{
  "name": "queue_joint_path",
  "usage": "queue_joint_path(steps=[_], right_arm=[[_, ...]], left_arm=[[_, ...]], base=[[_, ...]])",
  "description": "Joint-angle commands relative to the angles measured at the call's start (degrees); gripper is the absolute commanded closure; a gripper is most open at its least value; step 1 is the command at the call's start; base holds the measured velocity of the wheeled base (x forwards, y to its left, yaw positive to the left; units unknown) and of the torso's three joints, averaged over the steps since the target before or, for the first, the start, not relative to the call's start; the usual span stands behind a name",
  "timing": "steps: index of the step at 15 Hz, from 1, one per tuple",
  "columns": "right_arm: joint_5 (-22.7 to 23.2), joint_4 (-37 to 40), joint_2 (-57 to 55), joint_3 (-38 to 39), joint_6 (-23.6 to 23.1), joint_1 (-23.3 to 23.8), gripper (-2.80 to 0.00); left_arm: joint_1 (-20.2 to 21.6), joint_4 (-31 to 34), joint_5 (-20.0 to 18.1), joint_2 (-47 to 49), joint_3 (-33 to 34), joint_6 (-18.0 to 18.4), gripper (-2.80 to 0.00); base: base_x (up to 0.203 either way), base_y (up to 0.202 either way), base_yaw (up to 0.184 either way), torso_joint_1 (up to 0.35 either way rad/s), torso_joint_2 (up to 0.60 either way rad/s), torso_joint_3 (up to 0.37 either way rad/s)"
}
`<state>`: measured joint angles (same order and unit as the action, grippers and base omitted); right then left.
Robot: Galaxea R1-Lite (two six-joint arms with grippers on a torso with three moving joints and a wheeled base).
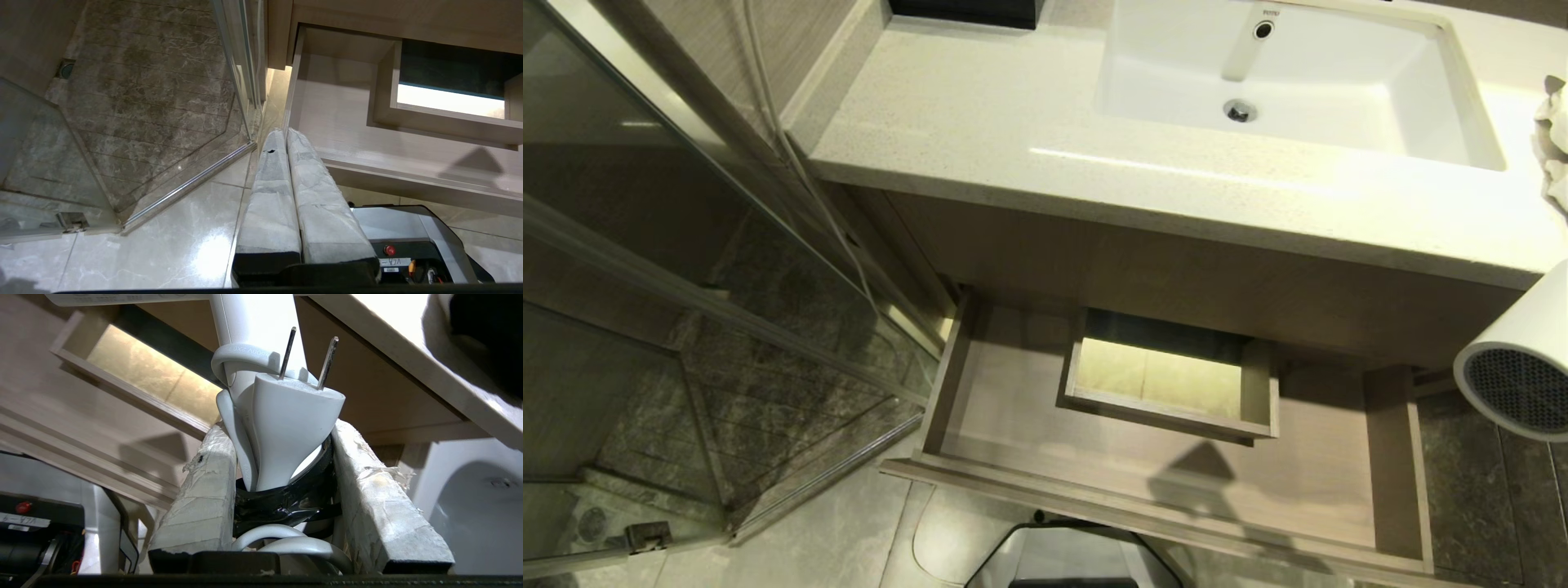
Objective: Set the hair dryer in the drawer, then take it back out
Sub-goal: Place it on the countertop
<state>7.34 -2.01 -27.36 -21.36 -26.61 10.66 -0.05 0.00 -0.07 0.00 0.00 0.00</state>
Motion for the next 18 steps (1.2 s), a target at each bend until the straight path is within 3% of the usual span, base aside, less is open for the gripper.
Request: queue_joint_path(steps=[1,13,18], right_arm=[[0.04,0.03,-0.42,0.09,-0.19,-1.31,0.0],[0.13,-0.9,-2.09,-0.09,-0.02,-3.28,0.0],[0.13,-0.72,-2.09,0.09,-0.19,-4.24,0.0]], left_arm=[[-0.04,0.0,-0.01,0.0,0.09,0.0,0.0],[-0.04,0.0,-0.01,0.0,0.09,0.0,0.0],[-0.04,0.0,-0.01,0.0,0.09,0.0,0.0]], base=[[0.0,0.0,0.0,0.0,0.0,0.0],[0.0,0.0,0.0,0.0,0.0,0.0],[-0.003,-0.008,0.157,0.001,0.0,0.002]])
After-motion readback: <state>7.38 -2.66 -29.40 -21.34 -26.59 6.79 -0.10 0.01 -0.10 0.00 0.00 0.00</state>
